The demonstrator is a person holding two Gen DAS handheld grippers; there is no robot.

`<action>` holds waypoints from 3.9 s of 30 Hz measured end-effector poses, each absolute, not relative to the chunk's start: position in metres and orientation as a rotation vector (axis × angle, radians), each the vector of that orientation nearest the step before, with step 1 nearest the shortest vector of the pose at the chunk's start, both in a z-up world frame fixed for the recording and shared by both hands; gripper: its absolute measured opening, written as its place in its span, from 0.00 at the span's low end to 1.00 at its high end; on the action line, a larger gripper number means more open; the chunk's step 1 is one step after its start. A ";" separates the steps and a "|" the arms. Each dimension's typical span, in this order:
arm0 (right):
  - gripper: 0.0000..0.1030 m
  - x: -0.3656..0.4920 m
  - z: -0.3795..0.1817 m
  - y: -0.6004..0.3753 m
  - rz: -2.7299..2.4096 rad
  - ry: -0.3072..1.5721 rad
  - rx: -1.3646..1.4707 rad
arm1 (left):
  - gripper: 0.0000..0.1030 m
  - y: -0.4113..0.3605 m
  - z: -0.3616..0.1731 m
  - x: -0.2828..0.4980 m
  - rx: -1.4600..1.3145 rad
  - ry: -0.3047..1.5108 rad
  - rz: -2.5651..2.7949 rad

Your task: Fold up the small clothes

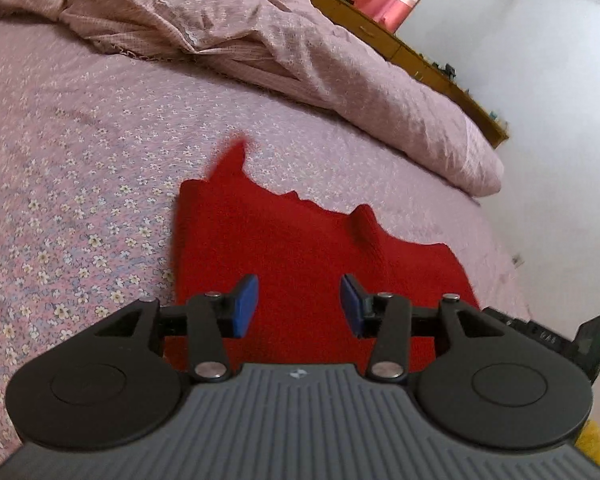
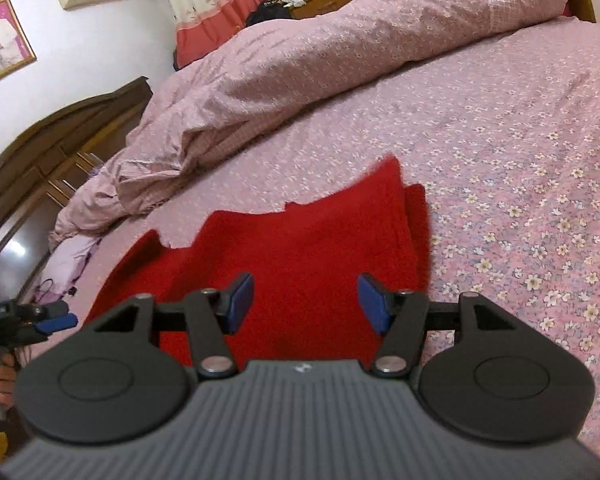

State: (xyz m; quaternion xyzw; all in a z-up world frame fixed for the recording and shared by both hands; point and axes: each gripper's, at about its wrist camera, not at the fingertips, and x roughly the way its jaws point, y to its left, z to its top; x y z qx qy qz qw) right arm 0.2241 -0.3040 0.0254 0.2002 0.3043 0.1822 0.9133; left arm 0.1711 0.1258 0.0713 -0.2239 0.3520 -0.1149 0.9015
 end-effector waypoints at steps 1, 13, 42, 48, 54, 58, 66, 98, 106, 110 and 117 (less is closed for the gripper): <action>0.59 0.224 0.025 -0.305 0.375 0.627 0.415 | 0.50 0.124 0.071 0.173 -0.451 0.730 -0.220; 0.59 0.265 0.033 -0.307 0.251 0.586 0.280 | 0.50 0.135 0.060 0.238 -0.313 0.740 -0.081; 0.13 0.304 0.026 -0.298 0.226 0.476 0.256 | 0.15 0.120 0.044 0.319 -0.190 0.686 -0.060; 0.13 0.313 0.014 -0.306 0.116 0.504 0.266 | 0.15 0.118 0.029 0.341 -0.155 0.718 0.001; 0.14 0.322 -0.009 -0.305 0.104 0.579 0.265 | 0.17 0.130 0.006 0.339 -0.211 0.756 0.041; 0.17 0.320 -0.001 -0.308 0.106 0.595 0.281 | 0.18 0.131 0.024 0.326 -0.309 0.742 0.070; 0.34 0.275 0.031 -0.309 0.083 0.543 0.299 | 0.19 0.112 0.064 0.280 -0.244 0.702 0.034; 0.35 0.186 -0.011 -0.268 0.162 0.587 0.352 | 0.22 0.068 0.014 0.183 -0.265 0.784 0.035; 0.42 0.169 0.008 -0.272 0.145 0.613 0.415 | 0.23 0.077 0.024 0.164 -0.270 0.806 0.054; 0.64 0.159 0.011 -0.284 0.147 0.638 0.540 | 0.46 0.077 0.025 0.154 -0.248 0.817 0.078; 0.71 0.161 -0.008 -0.288 0.080 0.745 0.742 | 0.67 0.069 0.020 0.147 -0.174 0.842 0.132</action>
